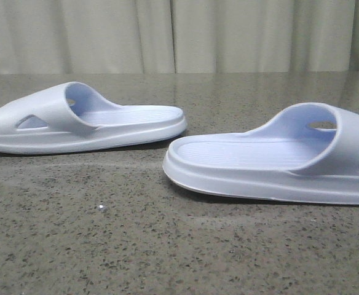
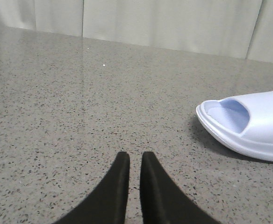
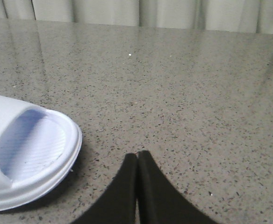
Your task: Insert blue slippers together front up
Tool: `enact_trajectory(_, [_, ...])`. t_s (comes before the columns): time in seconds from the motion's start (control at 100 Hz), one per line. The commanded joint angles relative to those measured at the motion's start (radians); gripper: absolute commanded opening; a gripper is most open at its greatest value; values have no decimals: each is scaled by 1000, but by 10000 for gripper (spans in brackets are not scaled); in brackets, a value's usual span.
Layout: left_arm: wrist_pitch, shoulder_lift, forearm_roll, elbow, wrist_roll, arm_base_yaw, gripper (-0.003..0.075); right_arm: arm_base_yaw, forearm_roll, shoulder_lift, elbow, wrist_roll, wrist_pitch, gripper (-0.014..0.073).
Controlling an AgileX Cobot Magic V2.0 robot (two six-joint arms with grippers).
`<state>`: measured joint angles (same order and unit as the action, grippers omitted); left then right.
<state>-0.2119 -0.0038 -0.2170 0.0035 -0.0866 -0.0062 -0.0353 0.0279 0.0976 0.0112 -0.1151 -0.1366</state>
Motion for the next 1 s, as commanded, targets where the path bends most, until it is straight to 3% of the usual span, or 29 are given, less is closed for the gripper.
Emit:
enact_trajectory(0.0, [77,-25,-10,9,9,2,15,8,-10,5,19,-3,70,-89])
enact_trajectory(0.6, [77,-25,-10,9,9,2,15,8,-10,5,19,-3,79,-89])
enact_trajectory(0.99, [82,-25,-10,9,9,2,15,8,-8,5,19,-3,202,-89])
